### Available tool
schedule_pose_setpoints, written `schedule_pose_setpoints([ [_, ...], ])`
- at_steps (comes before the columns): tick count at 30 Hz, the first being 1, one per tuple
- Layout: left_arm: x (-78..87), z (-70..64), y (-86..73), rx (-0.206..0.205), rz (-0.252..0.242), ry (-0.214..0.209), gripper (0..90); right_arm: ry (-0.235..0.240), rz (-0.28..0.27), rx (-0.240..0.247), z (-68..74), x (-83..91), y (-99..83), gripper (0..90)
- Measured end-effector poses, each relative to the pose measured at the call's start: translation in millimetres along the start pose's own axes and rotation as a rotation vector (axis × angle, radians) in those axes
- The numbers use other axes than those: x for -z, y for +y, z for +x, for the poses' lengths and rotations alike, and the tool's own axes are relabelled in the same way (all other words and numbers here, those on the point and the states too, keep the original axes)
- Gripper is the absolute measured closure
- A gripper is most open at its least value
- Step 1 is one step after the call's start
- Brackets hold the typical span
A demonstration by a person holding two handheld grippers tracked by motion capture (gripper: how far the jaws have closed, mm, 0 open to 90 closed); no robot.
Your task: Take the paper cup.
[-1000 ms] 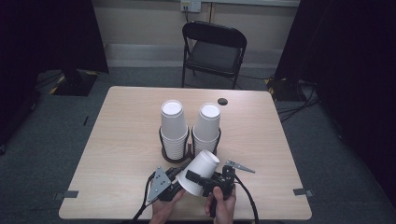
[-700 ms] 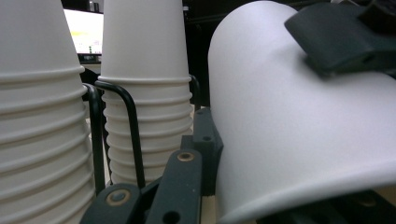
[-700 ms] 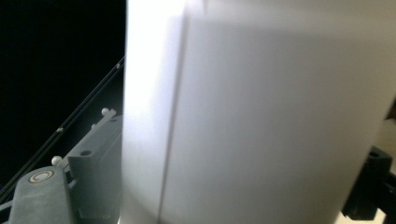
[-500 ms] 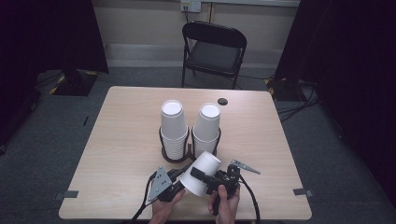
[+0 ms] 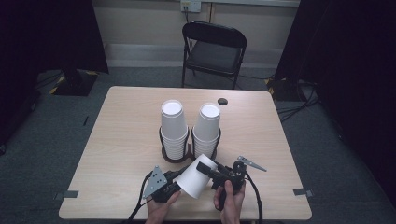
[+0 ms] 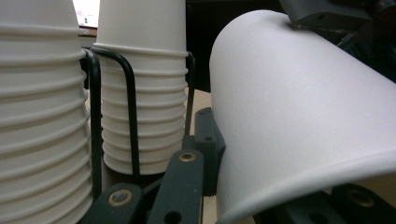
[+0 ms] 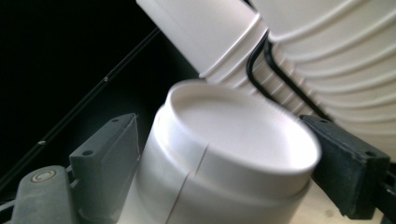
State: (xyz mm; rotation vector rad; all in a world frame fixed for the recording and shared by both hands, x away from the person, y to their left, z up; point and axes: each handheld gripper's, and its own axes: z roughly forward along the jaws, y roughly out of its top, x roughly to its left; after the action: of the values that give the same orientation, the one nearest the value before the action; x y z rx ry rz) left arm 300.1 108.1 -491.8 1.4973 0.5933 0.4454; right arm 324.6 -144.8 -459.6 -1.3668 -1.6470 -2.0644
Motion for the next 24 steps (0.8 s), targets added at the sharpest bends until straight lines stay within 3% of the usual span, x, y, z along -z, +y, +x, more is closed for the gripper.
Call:
schedule_pose_setpoints([
  [9, 0.8, 1.6, -0.4, 0.015, 0.059, -0.04, 85.9, -0.1, -0.014, 0.163, 1.6, 7.4, 10.6, 14.2],
  [12, 1.2, 2.9, -0.3, -0.003, 0.102, -0.042, 85.9, -0.07, -0.017, 0.225, 1.7, 13.3, 11.9, 13.5],
  [16, 2.5, 5.5, 0.5, -0.011, 0.125, -0.049, 85.9, -0.088, -0.038, 0.305, 3.9, 18.8, 11.4, 12.6],
  [21, 3.6, 11.2, 0.3, -0.002, 0.153, -0.05, 86.0, -0.049, -0.005, 0.34, 2.6, 21.2, 10.8, 13.5],
  [24, 5.5, 13.9, -0.4, 0.003, 0.165, -0.046, 85.9, -0.068, -0.004, 0.352, 1.8, 22.5, 10.7, 14.8],
])
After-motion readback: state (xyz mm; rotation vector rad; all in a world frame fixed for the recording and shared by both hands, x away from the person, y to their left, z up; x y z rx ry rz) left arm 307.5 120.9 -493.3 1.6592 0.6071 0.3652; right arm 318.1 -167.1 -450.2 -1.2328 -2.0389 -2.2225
